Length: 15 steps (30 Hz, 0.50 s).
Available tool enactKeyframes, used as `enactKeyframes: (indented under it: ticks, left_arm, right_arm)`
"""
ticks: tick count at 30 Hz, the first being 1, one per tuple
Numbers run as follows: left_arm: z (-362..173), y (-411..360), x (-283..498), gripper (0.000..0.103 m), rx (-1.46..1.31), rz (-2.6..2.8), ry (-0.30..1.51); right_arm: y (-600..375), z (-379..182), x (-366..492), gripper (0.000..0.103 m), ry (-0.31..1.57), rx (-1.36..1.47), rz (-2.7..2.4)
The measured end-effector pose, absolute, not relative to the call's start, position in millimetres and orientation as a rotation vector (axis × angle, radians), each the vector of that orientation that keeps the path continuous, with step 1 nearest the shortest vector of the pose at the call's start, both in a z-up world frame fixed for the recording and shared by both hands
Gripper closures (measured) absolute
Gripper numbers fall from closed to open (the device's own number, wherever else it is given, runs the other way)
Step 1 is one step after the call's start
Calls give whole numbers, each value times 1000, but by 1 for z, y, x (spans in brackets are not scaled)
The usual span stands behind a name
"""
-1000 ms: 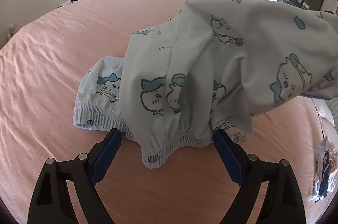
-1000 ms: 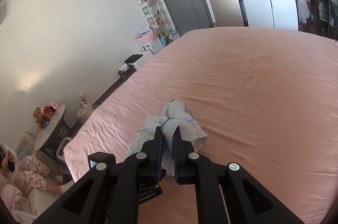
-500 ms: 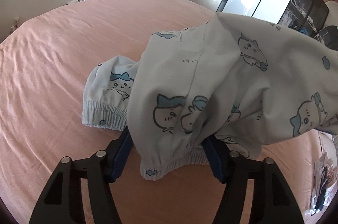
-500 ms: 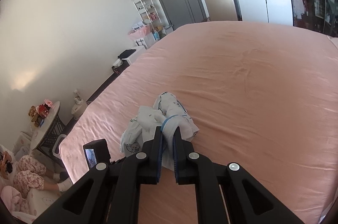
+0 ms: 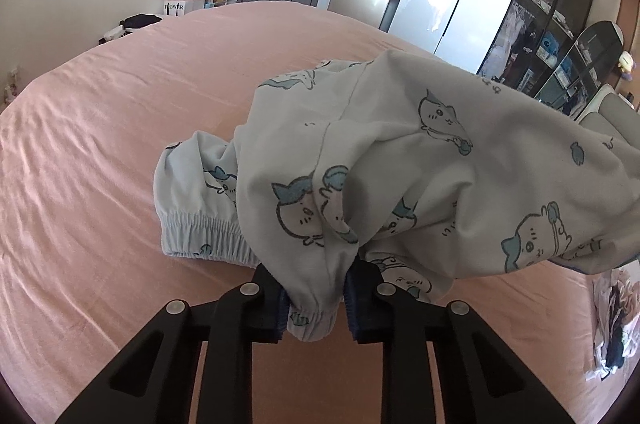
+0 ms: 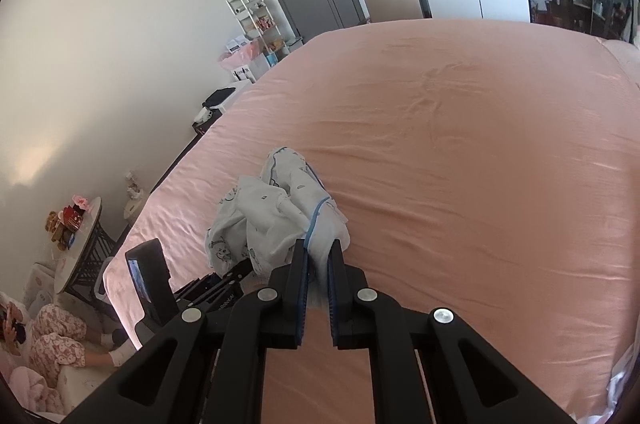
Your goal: Fold clothes
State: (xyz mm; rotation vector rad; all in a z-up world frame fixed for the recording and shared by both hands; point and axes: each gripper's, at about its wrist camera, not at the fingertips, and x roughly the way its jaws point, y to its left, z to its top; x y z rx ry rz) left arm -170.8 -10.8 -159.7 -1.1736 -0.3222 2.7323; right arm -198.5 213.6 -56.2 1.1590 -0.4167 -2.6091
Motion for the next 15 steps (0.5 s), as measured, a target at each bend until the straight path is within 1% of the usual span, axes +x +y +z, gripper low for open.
enactKeyframes:
  ticks: [4,11,15]
  left_arm:
    - [-149,-10,-182,88,-1156,2731,-280]
    - [-136,-1,-213,88,-1127,2716,-275]
    - [-137,3,-224,88,-1120,2705,-226]
  right_arm:
    - [222,-64,-196,97,-414,1191,-2621]
    - [240,-73,-189,97,-446,1212,-2638]
    - [249,-77,-185,97,-464,1222,-2645]
